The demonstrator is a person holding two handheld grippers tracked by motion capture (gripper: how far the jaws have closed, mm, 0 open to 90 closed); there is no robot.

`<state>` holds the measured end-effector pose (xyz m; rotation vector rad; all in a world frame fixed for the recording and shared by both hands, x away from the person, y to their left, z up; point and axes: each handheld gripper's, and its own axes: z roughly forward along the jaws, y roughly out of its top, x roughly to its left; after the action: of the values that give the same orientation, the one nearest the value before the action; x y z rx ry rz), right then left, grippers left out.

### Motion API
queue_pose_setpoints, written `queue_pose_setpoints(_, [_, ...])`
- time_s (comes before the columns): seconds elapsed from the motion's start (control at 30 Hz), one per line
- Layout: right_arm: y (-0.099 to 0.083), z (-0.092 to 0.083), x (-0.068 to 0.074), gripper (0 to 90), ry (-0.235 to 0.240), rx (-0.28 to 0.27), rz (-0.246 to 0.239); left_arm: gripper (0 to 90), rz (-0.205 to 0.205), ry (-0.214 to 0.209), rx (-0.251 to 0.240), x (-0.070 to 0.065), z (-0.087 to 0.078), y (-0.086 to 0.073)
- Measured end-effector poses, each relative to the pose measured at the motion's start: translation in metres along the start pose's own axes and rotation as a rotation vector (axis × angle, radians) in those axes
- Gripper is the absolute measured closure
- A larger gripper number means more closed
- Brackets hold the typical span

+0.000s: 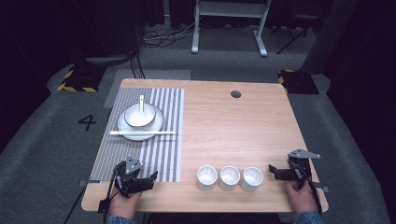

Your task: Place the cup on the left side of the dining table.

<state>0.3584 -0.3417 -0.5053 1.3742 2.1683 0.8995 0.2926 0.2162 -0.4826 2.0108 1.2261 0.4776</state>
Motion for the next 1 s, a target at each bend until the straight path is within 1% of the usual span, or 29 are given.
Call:
queue_pose_setpoints(0.1, [0.0, 0.0, 0.0, 0.2, 0.0, 0.0, 0.0, 18.7, -0.003, -0.004, -0.018, -0.001, -0.006, 0.003])
queue_pose_setpoints(0.13, [0.0, 0.0, 0.0, 0.2, 0.0, 0.0, 0.0, 18.9, -0.014, -0.001, -0.033, -0.002, -0.008, 0.005])
queue_pose_setpoints(0.27, [0.0, 0.0, 0.0, 0.2, 0.0, 0.0, 0.0, 19.9, -0.029, -0.008, -0.092, -0.007, -0.017, 0.01])
queue_pose_setpoints(0.3, [0.0, 0.0, 0.0, 0.2, 0.0, 0.0, 0.0, 20.1, -0.029, -0.008, -0.098, -0.008, -0.019, 0.011])
queue_pose_setpoints(0.33, [0.0, 0.0, 0.0, 0.2, 0.0, 0.0, 0.0, 20.1, -0.02, -0.009, -0.105, -0.009, -0.021, 0.012])
queue_pose_setpoints(0.47, [0.0, 0.0, 0.0, 0.2, 0.0, 0.0, 0.0, 20.2, -0.02, -0.031, -0.108, -0.013, -0.029, 0.017])
queue_pose_setpoints(0.6, [0.0, 0.0, 0.0, 0.2, 0.0, 0.0, 0.0, 20.1, -0.027, -0.047, -0.139, -0.016, -0.035, 0.021])
queue_pose_setpoints(0.67, [0.0, 0.0, 0.0, 0.2, 0.0, 0.0, 0.0, 20.1, -0.039, -0.062, -0.154, -0.017, -0.038, 0.022])
queue_pose_setpoints(0.7, [0.0, 0.0, 0.0, 0.2, 0.0, 0.0, 0.0, 20.1, -0.038, -0.069, -0.16, -0.017, -0.039, 0.023])
queue_pose_setpoints(0.73, [0.0, 0.0, 0.0, 0.2, 0.0, 0.0, 0.0, 20.1, -0.039, -0.07, -0.165, -0.018, -0.04, 0.024])
queue_pose_setpoints(0.77, [0.0, 0.0, 0.0, 0.2, 0.0, 0.0, 0.0, 20.1, -0.032, -0.069, -0.174, -0.02, -0.042, 0.025])
queue_pose_setpoints(1.0, [0.0, 0.0, 0.0, 0.2, 0.0, 0.0, 0.0, 20.1, -0.027, -0.064, -0.185, -0.023, -0.042, 0.028])
